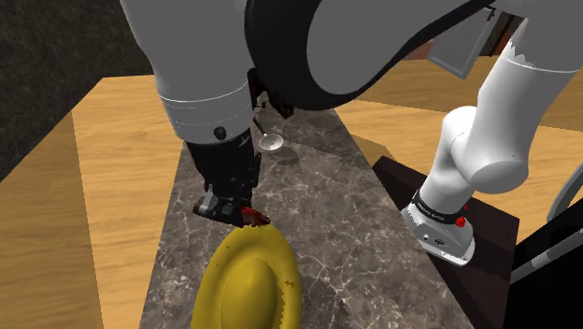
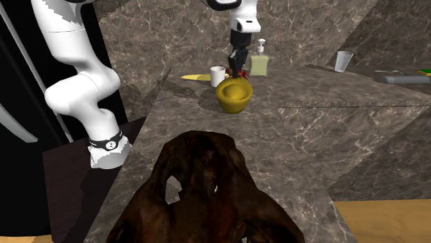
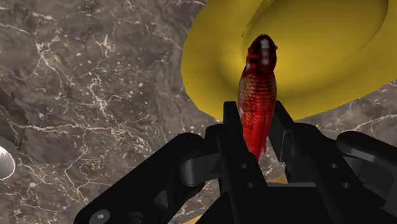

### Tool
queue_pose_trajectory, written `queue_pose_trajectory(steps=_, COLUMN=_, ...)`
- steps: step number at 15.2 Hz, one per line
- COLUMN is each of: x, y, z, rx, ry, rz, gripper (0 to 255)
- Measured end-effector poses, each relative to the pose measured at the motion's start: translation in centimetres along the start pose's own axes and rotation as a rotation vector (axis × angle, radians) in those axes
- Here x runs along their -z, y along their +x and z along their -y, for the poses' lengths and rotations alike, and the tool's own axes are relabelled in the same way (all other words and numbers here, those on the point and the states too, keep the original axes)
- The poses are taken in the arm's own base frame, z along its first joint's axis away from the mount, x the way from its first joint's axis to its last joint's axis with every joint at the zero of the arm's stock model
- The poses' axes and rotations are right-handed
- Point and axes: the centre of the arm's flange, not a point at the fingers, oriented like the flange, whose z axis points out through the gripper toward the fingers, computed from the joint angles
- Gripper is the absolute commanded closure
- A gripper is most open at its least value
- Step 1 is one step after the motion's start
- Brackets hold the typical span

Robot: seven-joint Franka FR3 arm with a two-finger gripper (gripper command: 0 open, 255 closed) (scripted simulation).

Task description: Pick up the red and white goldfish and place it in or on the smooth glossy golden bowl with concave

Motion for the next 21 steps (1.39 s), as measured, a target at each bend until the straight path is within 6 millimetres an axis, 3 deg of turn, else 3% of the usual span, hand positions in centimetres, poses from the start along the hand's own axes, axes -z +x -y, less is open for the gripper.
queue_pose_trajectory(steps=5, x=-0.3, y=-3.3, z=6.1, rx=0.001, ry=0.0, rz=0.0, gripper=255)
queue_pose_trajectory(steps=7, x=-1.0, y=-4.1, z=7.4, rx=0.0, ry=0.0, rz=0.0, gripper=255)
queue_pose_trajectory(steps=18, x=-6.8, y=-3.8, z=7.8, rx=-0.001, ry=0.0, rz=0.0, gripper=255)
queue_pose_trajectory(steps=21, x=-7.4, y=-4.0, z=7.7, rx=-0.001, ry=0.0, rz=0.0, gripper=255)
